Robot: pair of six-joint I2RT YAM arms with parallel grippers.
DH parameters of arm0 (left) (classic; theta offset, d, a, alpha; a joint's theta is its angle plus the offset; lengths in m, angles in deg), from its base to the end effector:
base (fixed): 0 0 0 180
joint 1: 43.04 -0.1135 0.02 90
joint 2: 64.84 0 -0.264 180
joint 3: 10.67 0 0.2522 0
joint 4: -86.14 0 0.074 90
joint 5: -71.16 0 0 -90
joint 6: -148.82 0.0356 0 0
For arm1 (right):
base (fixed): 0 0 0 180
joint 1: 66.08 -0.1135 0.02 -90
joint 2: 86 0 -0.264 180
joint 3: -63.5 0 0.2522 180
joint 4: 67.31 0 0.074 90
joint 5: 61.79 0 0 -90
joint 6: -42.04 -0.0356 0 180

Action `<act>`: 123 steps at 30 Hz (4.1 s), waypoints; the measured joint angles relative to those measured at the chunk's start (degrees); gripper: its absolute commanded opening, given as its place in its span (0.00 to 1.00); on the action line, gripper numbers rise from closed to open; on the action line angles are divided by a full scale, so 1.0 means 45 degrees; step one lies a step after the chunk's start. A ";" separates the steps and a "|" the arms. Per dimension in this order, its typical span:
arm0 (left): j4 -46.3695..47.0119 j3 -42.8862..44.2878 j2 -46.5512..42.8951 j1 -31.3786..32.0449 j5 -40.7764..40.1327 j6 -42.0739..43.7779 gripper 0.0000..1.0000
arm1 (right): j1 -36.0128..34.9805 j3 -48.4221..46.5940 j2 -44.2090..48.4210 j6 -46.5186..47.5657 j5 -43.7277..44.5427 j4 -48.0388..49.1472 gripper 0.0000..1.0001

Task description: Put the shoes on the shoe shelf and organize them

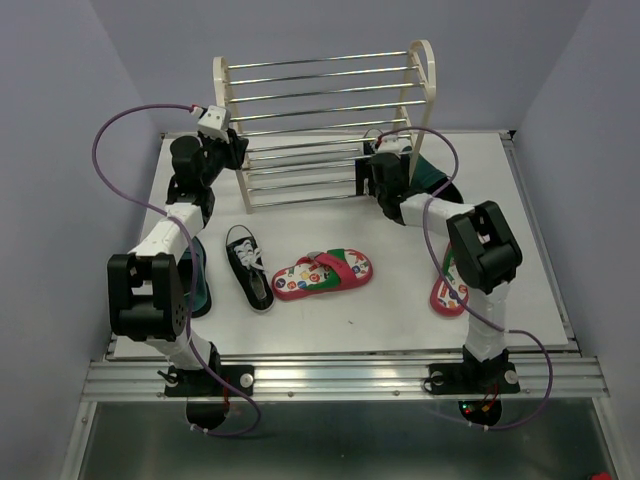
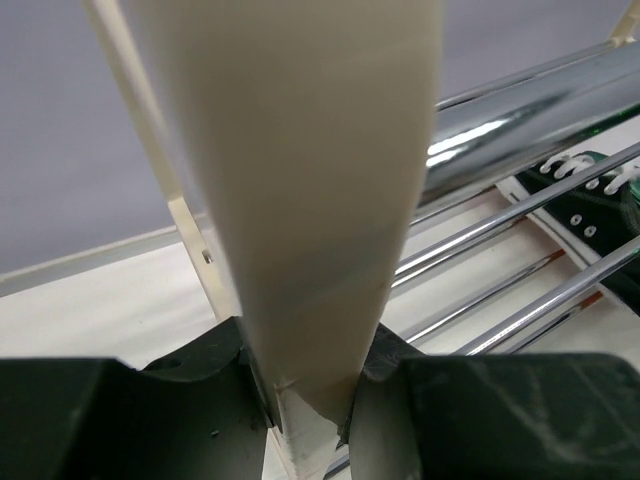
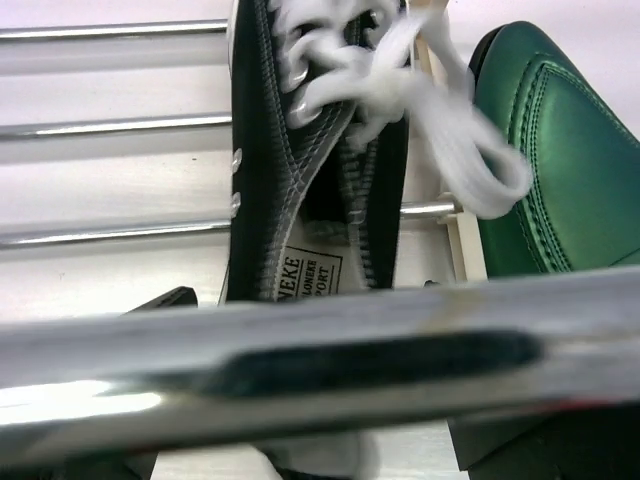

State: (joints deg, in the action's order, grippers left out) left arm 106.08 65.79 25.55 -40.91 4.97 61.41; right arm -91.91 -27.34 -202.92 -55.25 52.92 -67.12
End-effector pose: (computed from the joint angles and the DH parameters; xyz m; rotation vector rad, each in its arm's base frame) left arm 0.3718 -0.0282 0.3279 0.3970 1.4277 -0.2977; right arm 0.4221 0.1878 0.1916 -0.0504 1.9786 -0.0617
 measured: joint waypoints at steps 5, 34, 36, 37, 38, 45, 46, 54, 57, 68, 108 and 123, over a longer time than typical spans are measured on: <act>0.0189 0.0010 0.0117 0.0000 0.0053 -0.0015 0.34 | 0.0000 0.0019 0.0287 0.0228 -0.0049 -0.0335 1.00; 0.0277 0.0078 0.0238 -0.0005 0.0243 -0.0019 0.34 | 0.0000 0.0427 0.1214 -0.0350 -0.1190 -0.1214 0.98; 0.0277 0.0078 0.0238 -0.0005 0.0253 -0.0019 0.34 | 0.0000 0.0418 0.0840 -0.0403 -0.0913 -0.1452 0.94; 0.0277 0.0078 0.0238 -0.0005 0.0262 -0.0015 0.34 | 0.0000 0.0369 0.0661 -0.0437 -0.0763 -0.1583 0.92; 0.0277 0.0078 0.0238 -0.0005 0.0272 -0.0015 0.34 | 0.0000 0.0272 0.0403 -0.0505 -0.0636 -0.1710 0.89; 0.0277 0.0078 0.0238 -0.0005 0.0287 -0.0015 0.34 | -0.0024 -0.0015 0.0194 -0.0767 0.0345 -0.2069 0.83; 0.0277 0.0078 0.0238 -0.0005 0.0287 -0.0015 0.34 | -0.0024 -0.0015 0.0194 -0.0772 0.0423 -0.2108 0.83; 0.0267 0.0102 0.0248 -0.0010 0.0335 -0.0019 0.38 | -0.0010 -0.0010 0.0194 -0.0680 0.0680 -0.2161 0.91; 0.0248 0.0170 0.0311 -0.0015 0.0418 -0.0058 0.43 | -0.0005 -0.0010 0.0219 -0.0622 0.0277 -0.2161 0.97; -0.0709 0.0180 0.0160 0.0000 0.0452 -0.1122 0.99 | 0.0000 0.1253 0.2725 -0.0583 -0.1778 -0.2458 1.00; -1.3746 -0.5693 -0.7558 0.3215 -0.5926 -1.0690 0.99 | -0.0005 0.5450 0.9335 -0.3143 -0.2399 -0.5532 1.00; -1.3644 -0.5693 -0.5421 0.3619 -0.6737 -1.1409 0.99 | -0.0005 0.5450 0.8976 -0.3133 -0.1812 -0.5581 1.00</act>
State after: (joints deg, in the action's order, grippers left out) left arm 44.68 40.17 1.16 -24.62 -25.34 10.07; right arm -91.93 -2.81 -162.53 -69.35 44.77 -92.23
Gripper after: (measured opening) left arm 0.989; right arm 0.998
